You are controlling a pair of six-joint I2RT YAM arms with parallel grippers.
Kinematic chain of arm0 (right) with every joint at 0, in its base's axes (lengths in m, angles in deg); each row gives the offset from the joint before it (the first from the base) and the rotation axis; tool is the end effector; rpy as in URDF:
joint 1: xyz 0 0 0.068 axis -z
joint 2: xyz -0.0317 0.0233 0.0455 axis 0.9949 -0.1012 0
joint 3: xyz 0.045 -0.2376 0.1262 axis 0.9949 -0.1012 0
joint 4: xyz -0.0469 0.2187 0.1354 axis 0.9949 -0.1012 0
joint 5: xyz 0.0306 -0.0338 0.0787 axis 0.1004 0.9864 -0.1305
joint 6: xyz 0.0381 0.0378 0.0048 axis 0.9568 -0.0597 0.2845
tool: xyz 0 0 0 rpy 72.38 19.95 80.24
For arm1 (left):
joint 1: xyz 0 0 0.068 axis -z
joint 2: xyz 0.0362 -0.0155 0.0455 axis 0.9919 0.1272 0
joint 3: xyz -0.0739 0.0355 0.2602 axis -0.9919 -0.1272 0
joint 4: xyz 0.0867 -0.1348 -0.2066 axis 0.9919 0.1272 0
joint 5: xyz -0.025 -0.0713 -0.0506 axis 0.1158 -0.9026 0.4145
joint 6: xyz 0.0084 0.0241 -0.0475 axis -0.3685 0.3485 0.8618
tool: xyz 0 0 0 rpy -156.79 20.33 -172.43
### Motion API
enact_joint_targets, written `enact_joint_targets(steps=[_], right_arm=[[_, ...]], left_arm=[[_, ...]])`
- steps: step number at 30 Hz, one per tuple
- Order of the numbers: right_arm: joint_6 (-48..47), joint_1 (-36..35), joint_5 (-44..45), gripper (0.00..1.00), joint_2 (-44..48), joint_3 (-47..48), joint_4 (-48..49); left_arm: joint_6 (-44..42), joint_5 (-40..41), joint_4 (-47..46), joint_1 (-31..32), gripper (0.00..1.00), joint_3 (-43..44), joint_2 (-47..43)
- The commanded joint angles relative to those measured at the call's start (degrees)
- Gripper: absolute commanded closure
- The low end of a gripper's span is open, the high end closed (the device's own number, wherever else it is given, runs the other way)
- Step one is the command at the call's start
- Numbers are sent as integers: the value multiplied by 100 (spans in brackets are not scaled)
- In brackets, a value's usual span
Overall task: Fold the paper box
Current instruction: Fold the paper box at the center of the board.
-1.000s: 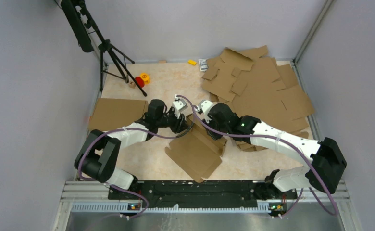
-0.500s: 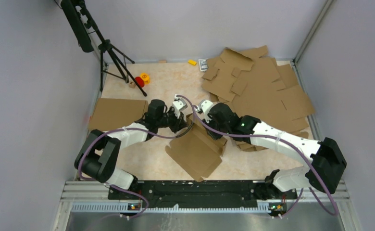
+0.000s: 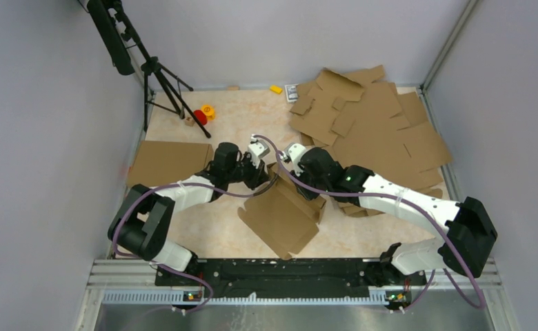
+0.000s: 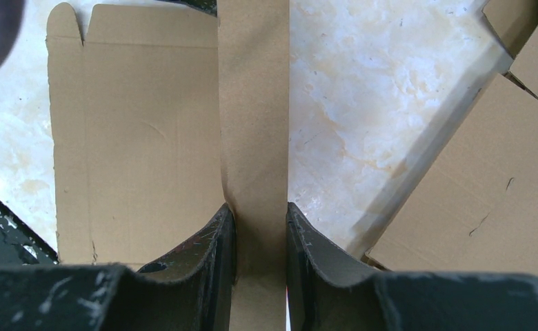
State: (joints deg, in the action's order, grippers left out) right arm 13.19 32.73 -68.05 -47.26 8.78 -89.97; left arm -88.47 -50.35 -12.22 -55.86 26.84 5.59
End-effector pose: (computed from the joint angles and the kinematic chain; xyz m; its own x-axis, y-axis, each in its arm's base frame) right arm 0.1785 0.2188 0.2643 -0.4498 -0.5603 -0.6955 -0.7378 0.6720 -0.0641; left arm 0.2586 -0.1516 0.1814 -0.3816 0.3015 -0.8738 0.8297 0.5284 -0.1800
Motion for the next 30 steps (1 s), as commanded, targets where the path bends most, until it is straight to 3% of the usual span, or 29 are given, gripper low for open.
enact_joint_targets(steps=[1,11,16,30], right_arm=[[12,43,-114,91,-12,327,269],[19,43,-141,91,-28,345,267],[17,45,-151,91,-37,360,262],[13,45,-168,91,-71,376,257]], left_arm=[[138,635,-254,34,81,130,-44],[173,920,-574,51,70,29,-128],[-16,364,-394,51,63,218,26],[-731,-403,564,51,60,925,486]])
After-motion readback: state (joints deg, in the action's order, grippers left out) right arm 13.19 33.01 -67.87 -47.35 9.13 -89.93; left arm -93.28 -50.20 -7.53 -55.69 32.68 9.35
